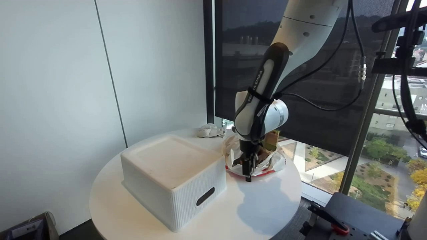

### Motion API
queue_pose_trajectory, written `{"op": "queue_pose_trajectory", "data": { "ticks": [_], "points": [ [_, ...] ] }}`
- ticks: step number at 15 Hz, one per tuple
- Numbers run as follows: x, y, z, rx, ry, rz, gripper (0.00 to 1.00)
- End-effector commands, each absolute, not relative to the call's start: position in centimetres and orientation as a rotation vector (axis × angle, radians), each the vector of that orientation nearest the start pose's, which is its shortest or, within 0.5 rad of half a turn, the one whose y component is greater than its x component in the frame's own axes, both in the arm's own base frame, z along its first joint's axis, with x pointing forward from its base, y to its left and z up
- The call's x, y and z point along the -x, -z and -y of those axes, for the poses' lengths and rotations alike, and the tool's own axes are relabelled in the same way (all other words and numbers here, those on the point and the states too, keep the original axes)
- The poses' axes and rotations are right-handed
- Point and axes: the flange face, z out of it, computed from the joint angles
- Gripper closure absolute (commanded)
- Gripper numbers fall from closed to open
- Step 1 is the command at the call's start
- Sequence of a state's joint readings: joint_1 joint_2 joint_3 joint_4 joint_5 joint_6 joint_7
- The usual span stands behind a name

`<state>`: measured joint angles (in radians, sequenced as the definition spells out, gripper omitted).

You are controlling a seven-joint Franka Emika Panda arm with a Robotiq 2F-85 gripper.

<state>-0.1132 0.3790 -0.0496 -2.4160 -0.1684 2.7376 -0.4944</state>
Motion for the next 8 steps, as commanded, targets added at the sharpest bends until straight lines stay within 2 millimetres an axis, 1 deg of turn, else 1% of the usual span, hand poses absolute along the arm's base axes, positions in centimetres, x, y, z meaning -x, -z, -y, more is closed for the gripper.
{"op": "queue_pose_trajectory", "data": {
  "ticks": [1, 4, 8],
  "points": [
    [-49.9, -13.6, 8.9, 3.108, -0.099, 0.861, 0.0],
    [-51.3, -13.3, 9.7, 3.129, -0.064, 0.912, 0.0],
    [-52.2, -12.1, 10.8, 3.141, -0.083, 0.967, 0.0]
  ]
}}
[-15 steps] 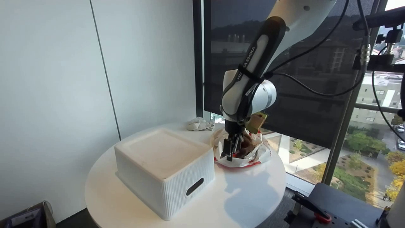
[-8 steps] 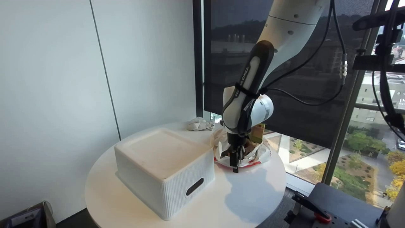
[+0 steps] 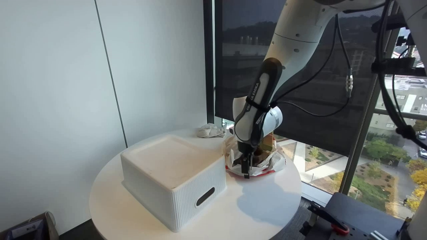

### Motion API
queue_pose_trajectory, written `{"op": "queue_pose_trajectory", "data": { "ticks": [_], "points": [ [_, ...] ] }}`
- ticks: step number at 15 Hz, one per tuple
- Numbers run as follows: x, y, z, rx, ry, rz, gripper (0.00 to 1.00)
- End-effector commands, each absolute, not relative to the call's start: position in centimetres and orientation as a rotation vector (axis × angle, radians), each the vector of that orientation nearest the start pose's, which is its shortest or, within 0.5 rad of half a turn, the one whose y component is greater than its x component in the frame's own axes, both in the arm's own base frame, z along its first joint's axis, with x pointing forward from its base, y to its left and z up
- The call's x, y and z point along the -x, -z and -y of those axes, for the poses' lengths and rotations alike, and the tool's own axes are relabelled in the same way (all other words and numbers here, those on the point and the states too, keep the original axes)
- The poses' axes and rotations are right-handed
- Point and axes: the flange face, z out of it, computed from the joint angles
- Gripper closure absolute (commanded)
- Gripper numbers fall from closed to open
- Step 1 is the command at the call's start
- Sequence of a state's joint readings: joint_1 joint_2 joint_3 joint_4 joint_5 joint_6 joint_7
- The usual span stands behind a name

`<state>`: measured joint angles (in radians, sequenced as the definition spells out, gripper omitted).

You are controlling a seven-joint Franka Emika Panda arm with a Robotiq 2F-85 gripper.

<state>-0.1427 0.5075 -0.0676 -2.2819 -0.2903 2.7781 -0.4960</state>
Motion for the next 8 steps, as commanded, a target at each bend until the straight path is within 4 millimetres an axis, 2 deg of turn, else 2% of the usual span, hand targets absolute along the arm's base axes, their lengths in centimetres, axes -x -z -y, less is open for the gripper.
{"op": "queue_pose_trajectory", "data": {
  "ticks": [1, 8],
  "points": [
    [-52.3, -11.6, 11.0, 3.141, -0.093, 0.964, 0.0],
    [-52.5, -8.8, 11.6, 3.129, -0.129, 0.963, 0.0]
  ]
}}
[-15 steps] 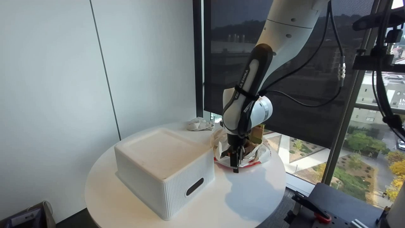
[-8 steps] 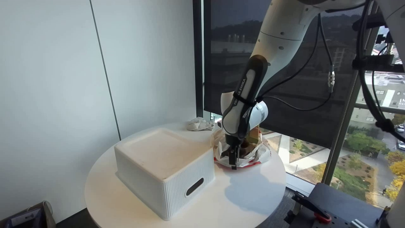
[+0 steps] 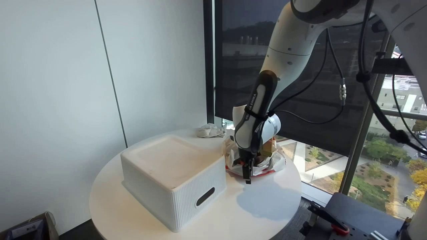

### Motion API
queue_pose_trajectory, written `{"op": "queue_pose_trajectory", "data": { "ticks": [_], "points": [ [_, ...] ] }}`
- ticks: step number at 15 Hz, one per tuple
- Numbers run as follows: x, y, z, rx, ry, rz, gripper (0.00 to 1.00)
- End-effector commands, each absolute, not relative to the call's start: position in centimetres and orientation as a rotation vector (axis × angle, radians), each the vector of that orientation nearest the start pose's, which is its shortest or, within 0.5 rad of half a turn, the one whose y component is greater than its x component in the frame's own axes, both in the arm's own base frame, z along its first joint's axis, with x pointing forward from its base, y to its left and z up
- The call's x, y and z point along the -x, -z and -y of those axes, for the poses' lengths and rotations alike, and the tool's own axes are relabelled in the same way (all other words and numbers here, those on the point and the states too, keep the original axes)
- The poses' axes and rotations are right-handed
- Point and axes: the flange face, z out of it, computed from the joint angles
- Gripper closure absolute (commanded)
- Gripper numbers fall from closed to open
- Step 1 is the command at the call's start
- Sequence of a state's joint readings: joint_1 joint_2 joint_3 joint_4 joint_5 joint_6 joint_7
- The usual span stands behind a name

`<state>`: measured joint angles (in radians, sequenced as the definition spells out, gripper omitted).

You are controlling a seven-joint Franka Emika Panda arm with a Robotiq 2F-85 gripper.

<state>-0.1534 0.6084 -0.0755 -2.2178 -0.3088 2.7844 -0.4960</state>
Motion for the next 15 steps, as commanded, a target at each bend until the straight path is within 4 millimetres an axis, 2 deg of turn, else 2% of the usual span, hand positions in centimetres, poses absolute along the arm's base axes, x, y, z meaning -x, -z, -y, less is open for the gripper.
{"op": "queue_pose_trajectory", "data": {
  "ticks": [1, 2, 3, 6, 11, 14, 15],
  "points": [
    [-52.5, -8.5, 11.8, 3.125, -0.142, 0.971, 0.25],
    [-52.5, -8.4, 12.0, 3.128, -0.152, 0.969, 0.26],
    [-52.4, -8.2, 12.0, 3.124, -0.168, 0.954, 0.32],
    [-52.1, -8.1, 12.4, 3.128, -0.18, 0.873, 0.58],
    [-52.0, -8.3, 12.5, 3.117, -0.199, 0.764, 0.93],
    [-52.0, -8.4, 12.9, 3.12, -0.226, 0.658, 1.0],
    [-52.0, -8.4, 13.1, 3.111, -0.25, 0.603, 1.0]
  ]
}}
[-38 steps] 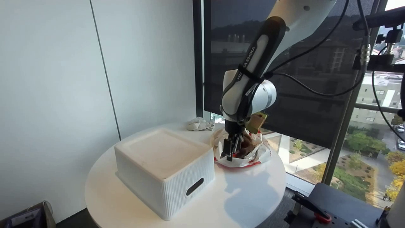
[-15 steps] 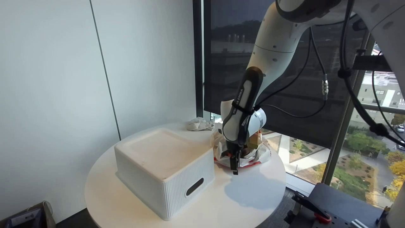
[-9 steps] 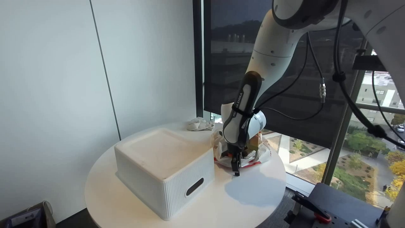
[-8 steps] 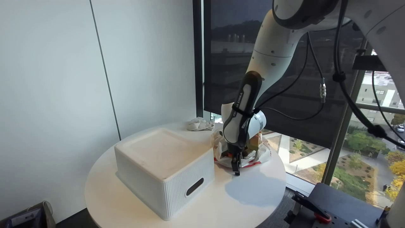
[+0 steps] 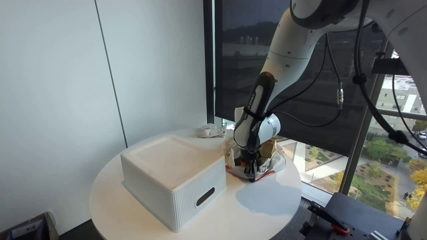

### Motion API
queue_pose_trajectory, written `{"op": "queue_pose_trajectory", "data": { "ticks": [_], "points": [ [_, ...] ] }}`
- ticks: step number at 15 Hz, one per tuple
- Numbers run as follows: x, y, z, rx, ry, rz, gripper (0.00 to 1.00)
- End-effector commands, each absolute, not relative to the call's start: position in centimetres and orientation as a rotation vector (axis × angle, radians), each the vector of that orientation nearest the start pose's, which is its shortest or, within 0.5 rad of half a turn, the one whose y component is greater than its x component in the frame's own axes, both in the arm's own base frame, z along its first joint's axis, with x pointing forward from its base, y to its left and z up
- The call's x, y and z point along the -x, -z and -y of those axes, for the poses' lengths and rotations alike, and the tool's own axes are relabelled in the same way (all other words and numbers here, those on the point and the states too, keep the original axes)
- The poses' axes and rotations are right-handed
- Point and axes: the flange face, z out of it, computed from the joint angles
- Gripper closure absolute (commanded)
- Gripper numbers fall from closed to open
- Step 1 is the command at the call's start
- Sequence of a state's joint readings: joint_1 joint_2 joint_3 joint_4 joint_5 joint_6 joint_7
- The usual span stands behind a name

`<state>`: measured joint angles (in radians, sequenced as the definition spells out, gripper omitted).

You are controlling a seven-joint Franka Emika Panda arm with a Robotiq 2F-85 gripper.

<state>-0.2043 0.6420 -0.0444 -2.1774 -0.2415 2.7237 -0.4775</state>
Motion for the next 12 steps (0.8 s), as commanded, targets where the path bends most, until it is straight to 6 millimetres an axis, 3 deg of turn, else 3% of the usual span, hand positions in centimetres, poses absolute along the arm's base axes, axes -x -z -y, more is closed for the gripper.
{"op": "queue_pose_trajectory", "data": {
  "ticks": [1, 7, 9, 12],
  "points": [
    [-52.0, -8.5, 13.3, 3.097, -0.283, 0.543, 0.97],
    [-52.6, -10.4, 15.0, 2.852, -0.464, 0.196, 0.97],
    [-53.3, -12.2, 16.0, 2.765, -0.473, 0.085, 0.97],
    [-54.6, -16.6, 17.2, 2.638, -0.402, -0.05, 0.97]
  ]
}}
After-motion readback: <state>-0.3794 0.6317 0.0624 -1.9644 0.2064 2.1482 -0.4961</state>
